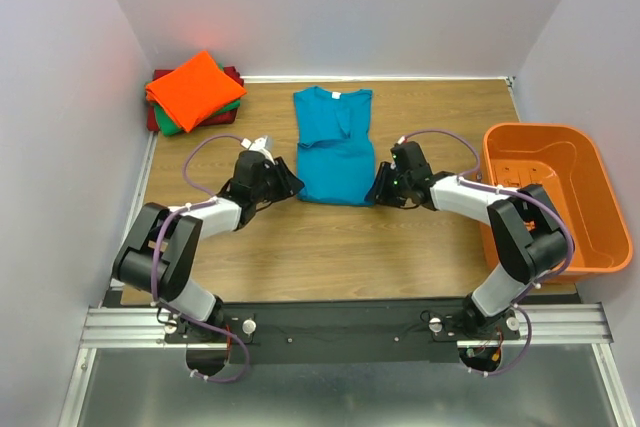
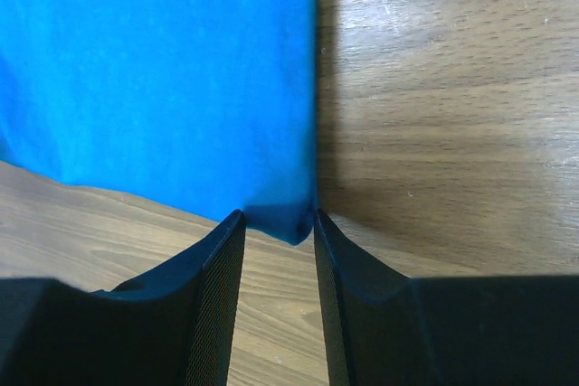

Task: Fold and stack the t-shirts
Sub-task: Fold the tshirt

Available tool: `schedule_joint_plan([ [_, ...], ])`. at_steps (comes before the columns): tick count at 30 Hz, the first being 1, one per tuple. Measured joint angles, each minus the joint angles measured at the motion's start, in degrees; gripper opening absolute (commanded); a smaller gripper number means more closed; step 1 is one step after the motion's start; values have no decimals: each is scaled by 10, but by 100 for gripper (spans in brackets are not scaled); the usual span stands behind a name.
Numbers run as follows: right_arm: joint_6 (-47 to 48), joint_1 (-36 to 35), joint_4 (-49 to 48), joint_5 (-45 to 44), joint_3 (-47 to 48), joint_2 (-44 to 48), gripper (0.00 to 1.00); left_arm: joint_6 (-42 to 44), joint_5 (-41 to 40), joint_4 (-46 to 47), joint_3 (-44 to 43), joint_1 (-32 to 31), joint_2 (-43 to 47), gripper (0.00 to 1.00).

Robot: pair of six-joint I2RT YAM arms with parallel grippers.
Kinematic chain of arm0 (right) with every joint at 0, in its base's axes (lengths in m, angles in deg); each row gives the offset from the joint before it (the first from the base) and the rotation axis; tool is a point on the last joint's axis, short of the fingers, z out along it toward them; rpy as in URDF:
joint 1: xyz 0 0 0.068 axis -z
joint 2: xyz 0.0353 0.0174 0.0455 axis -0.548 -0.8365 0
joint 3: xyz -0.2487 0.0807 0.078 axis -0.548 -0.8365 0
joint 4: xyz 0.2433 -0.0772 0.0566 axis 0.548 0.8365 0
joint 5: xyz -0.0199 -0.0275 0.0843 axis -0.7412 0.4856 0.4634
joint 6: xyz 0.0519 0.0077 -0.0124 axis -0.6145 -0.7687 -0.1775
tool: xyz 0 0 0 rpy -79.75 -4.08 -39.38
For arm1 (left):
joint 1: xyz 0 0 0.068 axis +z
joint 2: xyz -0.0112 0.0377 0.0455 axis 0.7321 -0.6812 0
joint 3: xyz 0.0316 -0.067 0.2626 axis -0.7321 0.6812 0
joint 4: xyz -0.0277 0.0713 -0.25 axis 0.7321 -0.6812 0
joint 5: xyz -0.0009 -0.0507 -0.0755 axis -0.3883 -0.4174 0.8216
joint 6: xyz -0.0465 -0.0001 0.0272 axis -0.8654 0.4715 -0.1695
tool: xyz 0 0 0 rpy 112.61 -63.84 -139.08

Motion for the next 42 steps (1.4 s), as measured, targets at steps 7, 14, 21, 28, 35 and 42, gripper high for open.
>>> schedule_joint_plan([
  [7, -8, 0, -6, 0, -5, -1, 43, 5, 1, 6, 14, -12, -17, 47],
  [14, -18, -1, -16, 3, -5, -5, 30, 7, 1, 9, 21, -15, -18, 45],
  [21, -26, -1, -19, 3, -5, -13, 10, 12, 1, 12, 21, -19, -28, 10],
  [28, -30, -1, -18, -2, -5, -13, 4, 14, 1, 9, 15, -21, -28, 0],
  [35, -21, -1, 9, -32, 6, -11, 4, 16, -4, -45, -6, -21, -22, 0],
  [42, -13, -3, 42, -54, 6, 17, 4, 22, -9, -118, -24, -23, 2, 0],
])
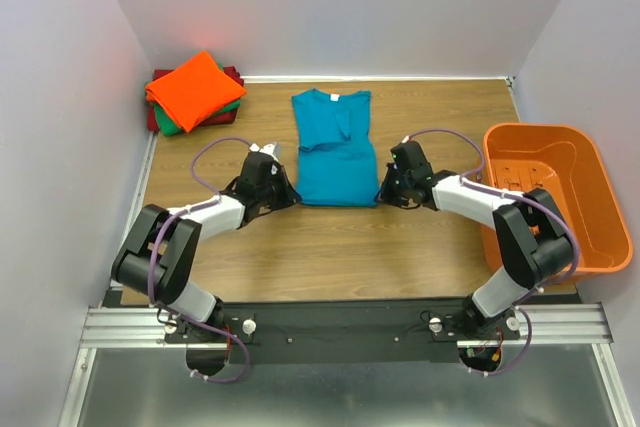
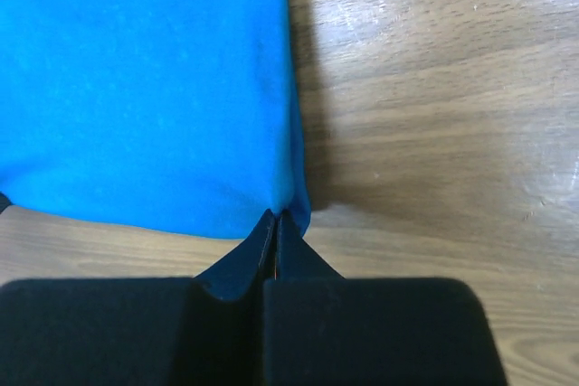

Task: Fold and stack the t-shirts
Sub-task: Fold the tshirt

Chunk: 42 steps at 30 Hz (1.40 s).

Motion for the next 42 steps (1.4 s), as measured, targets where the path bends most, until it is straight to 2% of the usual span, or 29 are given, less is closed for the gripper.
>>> schedule_joint_plan([
  [5, 5, 0, 9, 10, -5, 20, 2, 2, 1, -35, 1, -4, 10, 0],
  [7, 6, 0, 10, 16, -16, 28, 2, 2, 1, -45, 7, -9, 14, 3],
  [12, 5, -10, 13, 34, -65, 55, 3, -9, 8, -64, 45, -21, 43, 20],
  [15, 2, -25, 18, 40, -92, 80, 3, -21, 7, -91, 68, -22, 83, 27],
  [17, -1, -35, 24, 41, -107, 98, 13, -30, 3, -120, 75, -21, 122, 29],
  [18, -3, -39, 30, 41, -112, 107, 29, -31, -3, -134, 74, -21, 141, 32],
  [19, -2, -41, 35, 41, -115, 115, 37, -33, -9, -150, 68, -21, 156, 32],
  [20, -1, -42, 41, 41, -116, 121, 43, -32, -14, -163, 60, -21, 172, 32],
  [22, 0, -42, 53, 37, -116, 140, 53, -30, -22, -185, 32, -21, 188, 26],
  [24, 2, -42, 66, 28, -110, 154, 54, -22, -23, -187, -3, -21, 187, 15],
  [28, 14, -42, 89, -3, -60, 145, 50, -9, -8, -164, -47, -21, 158, 1],
  [29, 20, -40, 96, -10, -24, 125, 49, -7, -3, -153, -65, -24, 129, 0],
  [31, 32, -37, 91, -18, 37, 83, 41, -6, 9, -133, -87, -30, 88, 0],
  [34, 49, -33, 69, -22, 106, 10, 36, -7, 23, -101, -109, -43, 21, 0],
  [38, 65, -30, 61, -21, 159, -70, 31, -10, 36, -60, -132, -49, -47, 0],
  [42, 78, -29, 60, -20, 205, -138, 30, -19, 44, -12, -149, -44, -112, 0],
])
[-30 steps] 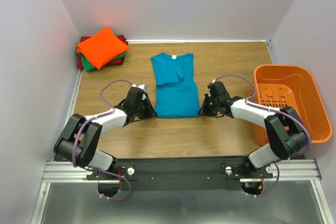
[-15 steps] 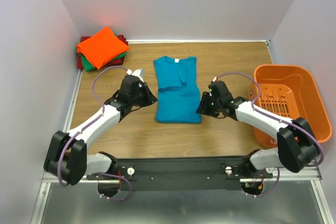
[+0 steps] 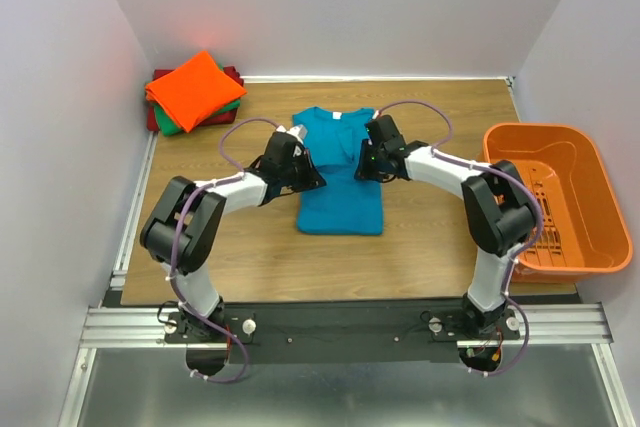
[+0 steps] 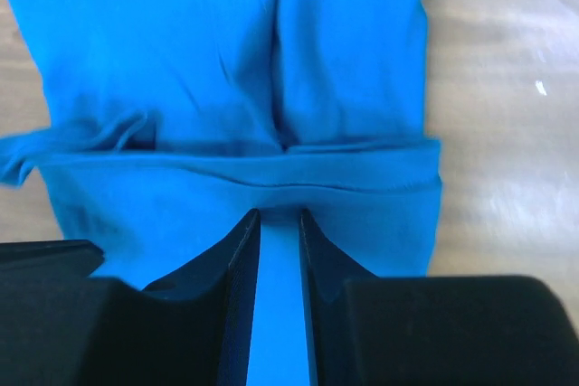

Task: Fold and stack the t-shirts
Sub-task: Fold the tshirt

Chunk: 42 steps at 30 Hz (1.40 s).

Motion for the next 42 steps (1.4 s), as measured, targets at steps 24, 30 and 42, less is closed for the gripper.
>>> schedule_joint_plan([
  [24, -12, 25, -22, 54, 88, -107, 30, -72, 27, 90, 7, 91, -85, 1],
  [30, -23, 28, -21, 61, 88, -107, 30, -61, 27, 52, -58, 70, -60, 2],
  [42, -39, 28, -30, 61, 84, -108, 30, -76, -23, 55, -83, 66, -145, 1],
])
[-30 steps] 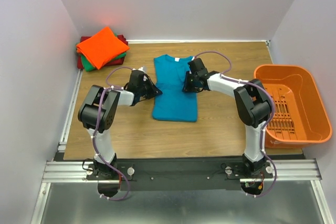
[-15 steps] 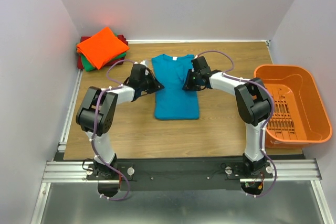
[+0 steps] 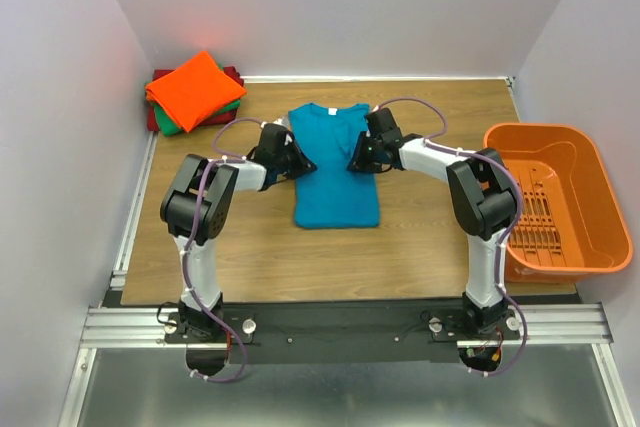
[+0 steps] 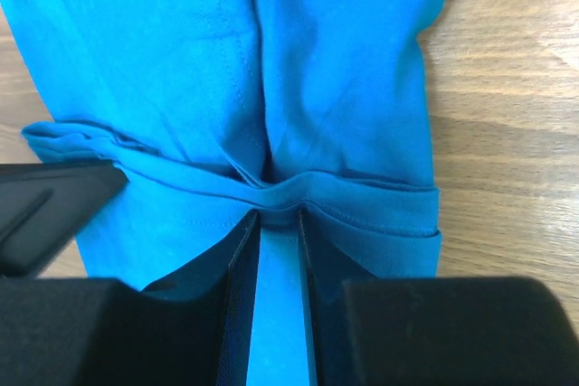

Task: Fold and stack the t-shirts
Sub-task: Fold the tshirt

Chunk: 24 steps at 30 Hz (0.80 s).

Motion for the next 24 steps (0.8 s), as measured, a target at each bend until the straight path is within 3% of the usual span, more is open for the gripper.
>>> schedule_joint_plan([
  [8, -14, -1, -14, -1, -14, 8, 31, -28, 1, 72, 44, 26, 3, 1],
  [16, -12, 1, 0, -11, -19, 46, 31, -24, -5, 68, 45, 32, 7, 1],
  [24, -12, -3, -4, 7, 18, 24, 31, -25, -17, 49, 44, 33, 15, 1],
])
